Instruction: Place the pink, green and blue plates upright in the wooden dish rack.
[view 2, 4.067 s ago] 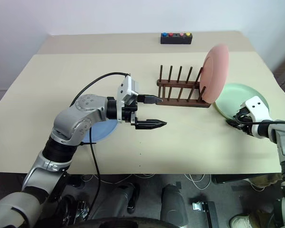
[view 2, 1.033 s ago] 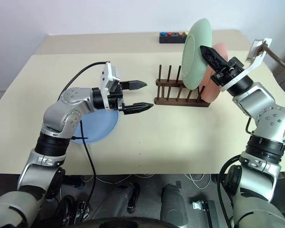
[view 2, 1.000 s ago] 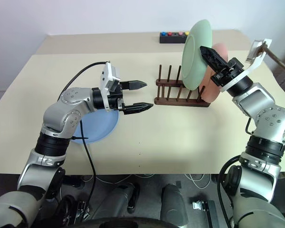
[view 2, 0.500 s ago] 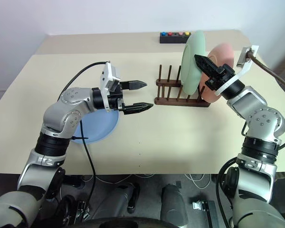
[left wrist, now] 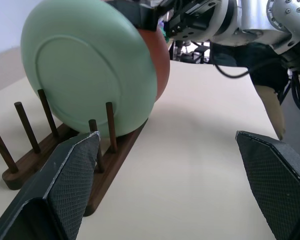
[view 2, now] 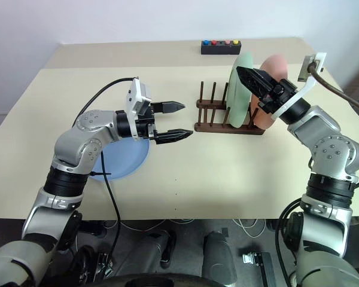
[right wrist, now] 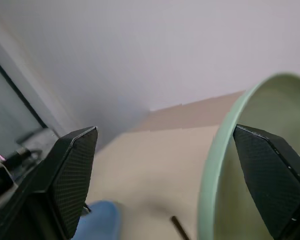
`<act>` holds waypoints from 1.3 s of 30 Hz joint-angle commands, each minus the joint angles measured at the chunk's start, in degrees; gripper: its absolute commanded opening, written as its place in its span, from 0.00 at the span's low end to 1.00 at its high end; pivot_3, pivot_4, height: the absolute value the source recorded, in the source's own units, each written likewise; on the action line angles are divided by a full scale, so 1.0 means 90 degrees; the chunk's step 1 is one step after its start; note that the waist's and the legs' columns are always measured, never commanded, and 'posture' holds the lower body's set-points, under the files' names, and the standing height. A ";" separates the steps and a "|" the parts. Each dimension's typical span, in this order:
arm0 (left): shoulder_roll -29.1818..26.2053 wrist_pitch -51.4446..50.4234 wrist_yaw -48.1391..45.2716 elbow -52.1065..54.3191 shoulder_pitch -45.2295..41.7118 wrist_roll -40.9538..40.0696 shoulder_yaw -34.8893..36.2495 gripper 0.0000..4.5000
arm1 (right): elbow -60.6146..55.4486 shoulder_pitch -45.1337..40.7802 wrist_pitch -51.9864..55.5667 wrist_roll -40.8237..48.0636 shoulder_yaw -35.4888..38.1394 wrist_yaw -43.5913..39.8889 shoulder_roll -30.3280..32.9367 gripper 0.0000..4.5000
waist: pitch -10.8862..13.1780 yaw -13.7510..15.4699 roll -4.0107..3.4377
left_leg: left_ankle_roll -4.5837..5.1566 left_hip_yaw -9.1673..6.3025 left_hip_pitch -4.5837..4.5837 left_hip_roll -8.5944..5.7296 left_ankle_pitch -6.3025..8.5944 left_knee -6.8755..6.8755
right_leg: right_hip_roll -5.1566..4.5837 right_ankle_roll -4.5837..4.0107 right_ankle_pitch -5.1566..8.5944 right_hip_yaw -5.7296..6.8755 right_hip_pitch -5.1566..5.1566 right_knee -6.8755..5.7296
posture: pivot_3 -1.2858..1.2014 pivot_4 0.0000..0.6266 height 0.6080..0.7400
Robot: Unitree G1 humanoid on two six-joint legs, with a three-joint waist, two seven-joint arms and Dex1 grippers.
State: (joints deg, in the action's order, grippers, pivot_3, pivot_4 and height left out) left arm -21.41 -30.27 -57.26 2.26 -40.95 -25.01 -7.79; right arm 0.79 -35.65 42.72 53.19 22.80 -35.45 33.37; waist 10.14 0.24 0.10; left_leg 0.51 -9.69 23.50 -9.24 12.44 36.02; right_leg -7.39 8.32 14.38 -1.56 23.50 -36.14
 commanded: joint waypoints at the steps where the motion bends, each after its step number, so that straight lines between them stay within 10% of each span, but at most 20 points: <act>1: -0.0010 0.0132 -0.0008 0.0126 -0.0094 -0.0050 0.0079 1.00 | -0.0356 0.0005 -0.0637 -0.0579 -0.0156 -0.0356 0.0340 0.98 | 0.0000 0.0001 0.0000 | 0.0000 0.0000 0.0000 0.0000 0.0000 -0.0001 | 0.0000 0.0000 0.0000 0.0000 0.0000 0.0000 | 0.52 0.24 1.00; 12: -0.0003 0.0159 0.0000 0.0103 -0.0093 -0.0037 0.0084 1.00 | -0.0227 0.0012 -0.1188 -0.1261 -0.0287 -0.0532 0.0516 0.98 | 0.0001 0.0005 0.0001 | 0.0000 0.0000 0.0000 0.0000 0.0000 0.0000 | 0.0000 0.0000 0.0000 0.0000 -0.0001 0.0000 | 0.52 0.24 1.00; 21: -0.0425 0.0482 0.0112 -0.0386 -0.0210 0.0165 0.0425 1.00 | -0.1236 0.0201 -0.1079 0.0112 0.0442 -0.1375 0.0683 0.98 | 0.0001 0.0014 0.0002 | 0.0000 -0.0002 0.0000 0.0002 0.0000 -0.0007 | 0.0001 0.0000 0.0000 0.0000 0.0001 0.0001 | 0.52 0.24 1.00; 39: -0.3123 -0.2539 0.0747 -0.2340 -0.0786 0.0338 0.1499 1.00 | -0.2697 0.1435 -0.0805 0.0145 -0.0677 -0.2617 0.1289 0.98 | 0.0008 0.0017 0.0014 | 0.0000 -0.0003 0.0000 0.0005 0.0001 -0.0009 | 0.0004 0.0001 0.0001 0.0001 0.0006 0.0000 | 0.52 0.24 1.00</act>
State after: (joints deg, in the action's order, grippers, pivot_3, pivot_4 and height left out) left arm -47.73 -49.51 -51.47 -19.16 -46.85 -20.84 3.06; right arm -22.35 -21.59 36.58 54.54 16.39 -58.56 44.61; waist 10.21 0.40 0.23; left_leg 0.51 -9.73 23.49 -9.19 12.45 35.95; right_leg -7.35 8.33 14.38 -1.55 23.55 -36.14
